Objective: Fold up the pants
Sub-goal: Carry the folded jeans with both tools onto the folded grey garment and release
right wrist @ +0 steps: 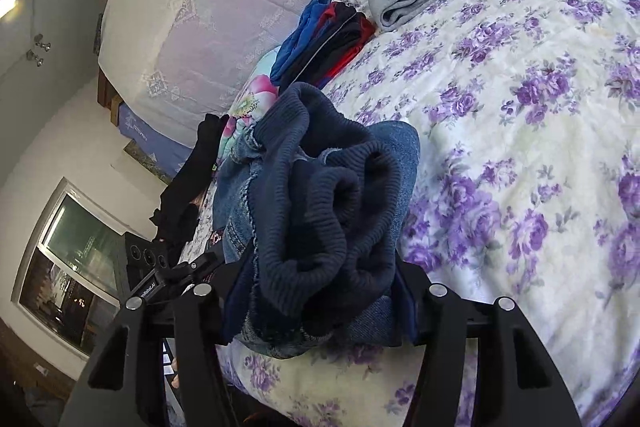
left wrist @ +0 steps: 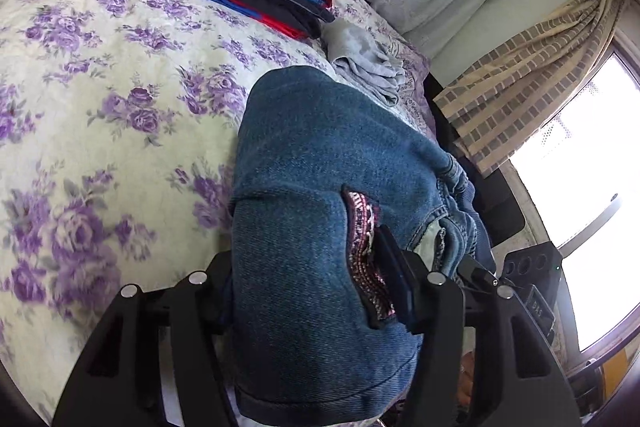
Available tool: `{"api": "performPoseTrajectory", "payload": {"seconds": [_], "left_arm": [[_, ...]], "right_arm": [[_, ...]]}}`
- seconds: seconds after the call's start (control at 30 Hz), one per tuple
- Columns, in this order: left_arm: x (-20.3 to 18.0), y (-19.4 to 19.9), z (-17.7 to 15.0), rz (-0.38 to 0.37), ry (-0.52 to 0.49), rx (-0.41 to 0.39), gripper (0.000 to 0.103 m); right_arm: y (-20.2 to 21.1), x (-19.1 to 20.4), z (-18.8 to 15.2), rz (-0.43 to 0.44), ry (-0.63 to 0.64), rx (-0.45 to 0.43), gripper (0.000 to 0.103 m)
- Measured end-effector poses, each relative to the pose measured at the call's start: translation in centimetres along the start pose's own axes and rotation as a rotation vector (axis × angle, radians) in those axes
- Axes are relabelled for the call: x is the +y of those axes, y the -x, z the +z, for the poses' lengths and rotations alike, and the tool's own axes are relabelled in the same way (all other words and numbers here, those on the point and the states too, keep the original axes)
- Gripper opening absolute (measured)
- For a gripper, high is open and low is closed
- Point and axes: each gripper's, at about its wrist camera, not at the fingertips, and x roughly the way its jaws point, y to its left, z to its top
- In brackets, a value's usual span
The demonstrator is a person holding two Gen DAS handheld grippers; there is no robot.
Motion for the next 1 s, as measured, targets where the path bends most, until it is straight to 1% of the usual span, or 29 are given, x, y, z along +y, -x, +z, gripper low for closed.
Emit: {"api": "performPoseTrajectory", "payload": {"seconds": [0.13,0.2,0.3,0.43,0.53,0.6,0.67,0.7,0.77,0.8,0.83,1.0], "left_arm": [[-0.7,0.5,-1.1,-0.011,0.000,0.012,0.058],[-1.1,0.5,-1.5,-0.018,-0.019,0.013,0.057],[-1.2,0.4,-1.6,-0.050,-0.024,0.016,0.053],[-2.0,0.4,-0.4,-0.052,-0.056,0.020,0.049],[-3.4,-0.3,1.6,-0.059,-0.099,0.015,0.048],[-4.6,-1.0,3.6,-0.072,-0.127,0.014,0.048],[-6.4,-2.6,6.5,-0.091,-0.159,0.014,0.048],[-7.6,-3.7,8.6,-0.101,-0.181,0.014,0.048],[-9.8,-5.7,12.0,-0.109,-0.213,0.016,0.048],[-11.3,-7.2,14.6,-0.117,-0.235,0.014,0.048],[-12.5,-8.3,16.5,-0.121,-0.250,0.010,0.048],[-18.0,-14.9,26.8,-0.142,-0.285,-0.019,0.048]], "right_arm": [[1.2,0.0,-0.4,-0.007,0.002,0.014,0.059],[1.9,-0.1,-0.6,-0.012,0.006,0.009,0.059],[2.4,-0.1,-0.9,-0.015,0.008,-0.006,0.059],[2.4,0.2,-0.6,-0.007,0.019,-0.032,0.059],[2.9,0.8,0.9,-0.006,0.045,-0.070,0.058],[3.4,1.1,2.9,-0.008,0.062,-0.103,0.058],[3.8,1.2,5.7,-0.013,0.079,-0.135,0.058],[3.9,1.2,7.4,-0.015,0.084,-0.151,0.058],[4.1,0.9,11.7,-0.018,0.094,-0.183,0.058],[4.2,0.6,13.9,-0.017,0.096,-0.194,0.058],[4.1,0.4,16.5,-0.015,0.098,-0.206,0.058],[2.9,-1.2,28.7,-0.005,0.097,-0.256,0.058]]}}
